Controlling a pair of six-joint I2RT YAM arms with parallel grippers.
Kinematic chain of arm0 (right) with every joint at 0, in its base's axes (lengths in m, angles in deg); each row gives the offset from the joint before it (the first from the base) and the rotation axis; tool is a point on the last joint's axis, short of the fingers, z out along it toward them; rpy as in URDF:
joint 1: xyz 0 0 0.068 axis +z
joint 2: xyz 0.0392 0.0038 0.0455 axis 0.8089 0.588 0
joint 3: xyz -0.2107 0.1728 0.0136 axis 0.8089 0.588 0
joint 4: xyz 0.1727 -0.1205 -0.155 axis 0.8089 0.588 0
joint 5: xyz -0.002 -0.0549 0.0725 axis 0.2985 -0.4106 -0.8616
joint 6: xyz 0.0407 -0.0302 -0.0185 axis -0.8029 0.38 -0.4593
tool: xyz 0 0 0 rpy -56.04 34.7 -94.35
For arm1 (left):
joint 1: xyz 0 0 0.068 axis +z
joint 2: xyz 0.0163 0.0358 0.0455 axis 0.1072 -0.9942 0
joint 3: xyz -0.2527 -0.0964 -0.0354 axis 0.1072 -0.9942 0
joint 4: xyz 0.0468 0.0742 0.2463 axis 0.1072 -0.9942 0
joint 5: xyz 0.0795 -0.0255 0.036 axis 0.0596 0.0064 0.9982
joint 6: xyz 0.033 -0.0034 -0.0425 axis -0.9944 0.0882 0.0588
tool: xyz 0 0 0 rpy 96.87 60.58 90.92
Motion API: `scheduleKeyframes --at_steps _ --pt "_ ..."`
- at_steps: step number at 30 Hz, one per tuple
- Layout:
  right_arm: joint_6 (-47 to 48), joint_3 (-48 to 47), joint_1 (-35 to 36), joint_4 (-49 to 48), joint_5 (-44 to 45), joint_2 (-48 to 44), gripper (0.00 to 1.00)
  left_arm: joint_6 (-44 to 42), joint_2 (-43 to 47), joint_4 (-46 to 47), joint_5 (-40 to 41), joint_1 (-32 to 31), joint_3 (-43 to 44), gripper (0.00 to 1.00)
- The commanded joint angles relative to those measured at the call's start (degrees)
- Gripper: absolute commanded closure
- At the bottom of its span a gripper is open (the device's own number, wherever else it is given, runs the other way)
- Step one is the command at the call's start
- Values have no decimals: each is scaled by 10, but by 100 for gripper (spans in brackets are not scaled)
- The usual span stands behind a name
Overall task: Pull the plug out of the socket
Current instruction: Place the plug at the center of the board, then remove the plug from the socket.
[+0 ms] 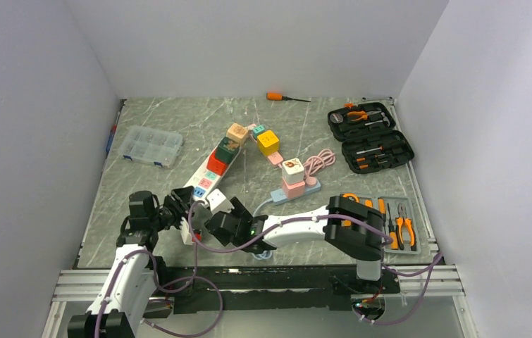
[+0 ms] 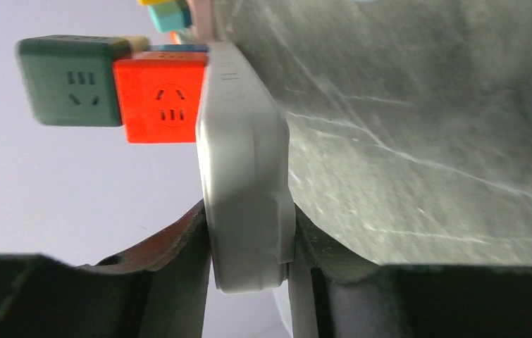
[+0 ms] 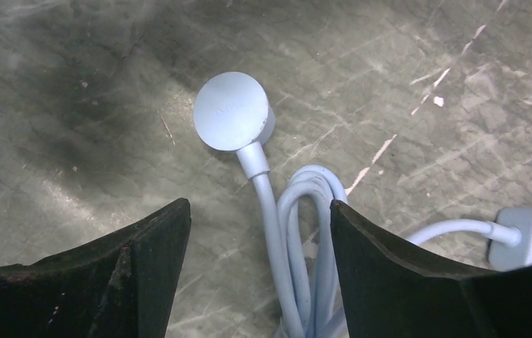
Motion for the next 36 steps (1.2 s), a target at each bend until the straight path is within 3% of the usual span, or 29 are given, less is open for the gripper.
scheduleKeyframes --at_steps 1,4,8,15,20,25,31,36 --pt "-11 0 -16 0 1 -88 25 0 -16 -98 65 9 11 56" --pt "-19 21 -37 8 2 -139 22 -5 -20 -133 76 9 21 50" --pt "-36 61 -74 18 8 -214 20 -11 -32 -170 105 9 28 19" --pt "-64 122 -134 53 27 -315 19 17 -31 -174 116 9 35 5" --pt "-92 156 -177 91 38 -398 16 149 -23 -222 102 9 111 3" --pt "-113 170 -208 138 40 -453 6 290 2 -330 82 9 213 1" --pt "-114 179 -251 158 17 -455 0 443 37 -391 30 2 278 1" --pt "-110 182 -289 144 -18 -446 0 597 2 -385 77 -40 321 1"
